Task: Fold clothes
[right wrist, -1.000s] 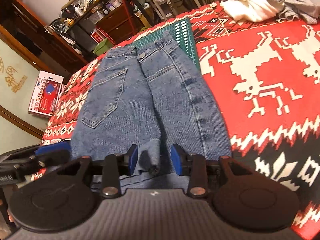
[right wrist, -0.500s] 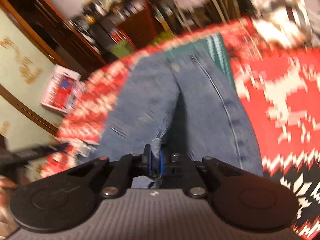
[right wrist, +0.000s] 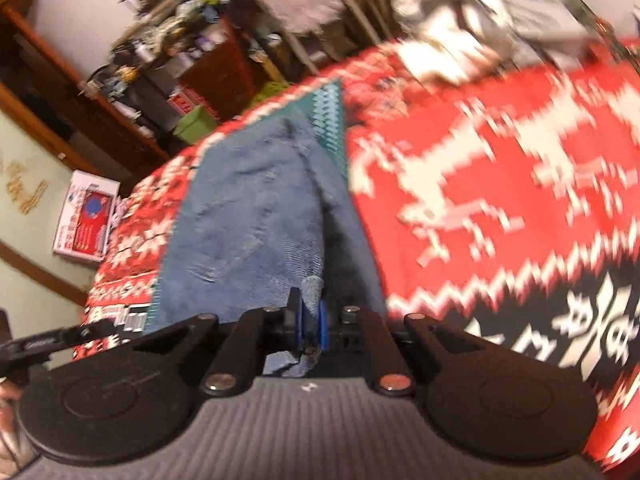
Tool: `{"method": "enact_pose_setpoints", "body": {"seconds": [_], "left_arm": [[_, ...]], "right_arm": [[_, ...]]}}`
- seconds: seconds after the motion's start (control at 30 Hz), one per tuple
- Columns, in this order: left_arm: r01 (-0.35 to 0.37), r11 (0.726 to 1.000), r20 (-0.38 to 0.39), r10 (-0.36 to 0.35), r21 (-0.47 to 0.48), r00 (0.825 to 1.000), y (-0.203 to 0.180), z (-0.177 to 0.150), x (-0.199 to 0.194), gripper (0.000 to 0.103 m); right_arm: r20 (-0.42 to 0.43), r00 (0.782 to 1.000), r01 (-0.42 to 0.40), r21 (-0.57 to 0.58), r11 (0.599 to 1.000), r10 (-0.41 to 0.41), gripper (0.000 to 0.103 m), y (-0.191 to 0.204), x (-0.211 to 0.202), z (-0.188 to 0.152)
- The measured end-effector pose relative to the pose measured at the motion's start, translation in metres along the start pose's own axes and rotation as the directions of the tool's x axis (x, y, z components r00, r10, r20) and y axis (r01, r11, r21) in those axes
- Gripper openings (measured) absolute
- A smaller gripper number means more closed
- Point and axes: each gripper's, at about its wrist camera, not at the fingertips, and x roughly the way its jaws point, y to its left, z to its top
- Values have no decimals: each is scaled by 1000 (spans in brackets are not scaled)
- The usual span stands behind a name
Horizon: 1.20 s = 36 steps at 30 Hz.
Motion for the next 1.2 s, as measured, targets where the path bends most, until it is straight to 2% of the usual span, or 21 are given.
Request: {"method": "enact_pose_setpoints", "body": {"seconds": [0.17, 0.27, 0.67, 0.8, 0.87, 0.9, 0.93, 1.03, 1.13, 1.17, 1.2], "left_arm": [[10, 1000, -80, -8, 23, 997, -2, -8, 10, 45], [23, 1000, -120, -21, 11, 993, 1, -14, 10, 45], [94, 988, -166, -114, -126, 979, 19, -28, 0, 45], [117, 979, -177, -146, -166, 973, 22, -30, 1, 45], [123, 975, -187, -159, -187, 969, 22, -31, 2, 46], [122, 975, -191, -158, -188, 969, 22, -31, 3, 46], [120, 975, -195, -156, -186, 968, 21, -32, 5, 46], [117, 976, -209, -154, -183, 966, 17, -32, 11, 47], [116, 979, -221, -152, -165, 963, 10, -33, 16, 45], [109, 983, -222, -141, -148, 965, 6, -34, 16, 43], [96, 987, -221, -122, -127, 967, 3, -34, 17, 39]], "right_arm": [[-26, 1000, 11, -11, 1000, -11, 9, -7, 0, 2], [-43, 999, 18, 20, 1000, -17, 9, -16, 2, -2], [-53, 999, 7, 62, 998, -4, 9, -30, 0, -13], [-40, 999, 2, 87, 996, 2, 15, -36, -7, -15], [-33, 999, 22, 75, 997, -19, 23, -35, -12, -14], [-26, 999, 39, 54, 998, -37, 34, -35, -14, -13], [-21, 998, 51, 37, 998, -51, 37, -34, -15, -12], [-50, 998, 28, 40, 999, -26, 38, -39, -8, -9], [-90, 996, 13, 10, 1000, -12, 36, -36, 1, -8], [-91, 996, 18, -14, 1000, -19, 31, -32, 1, -7], [-99, 995, 12, -26, 1000, -15, 18, -30, 2, -7]]}}
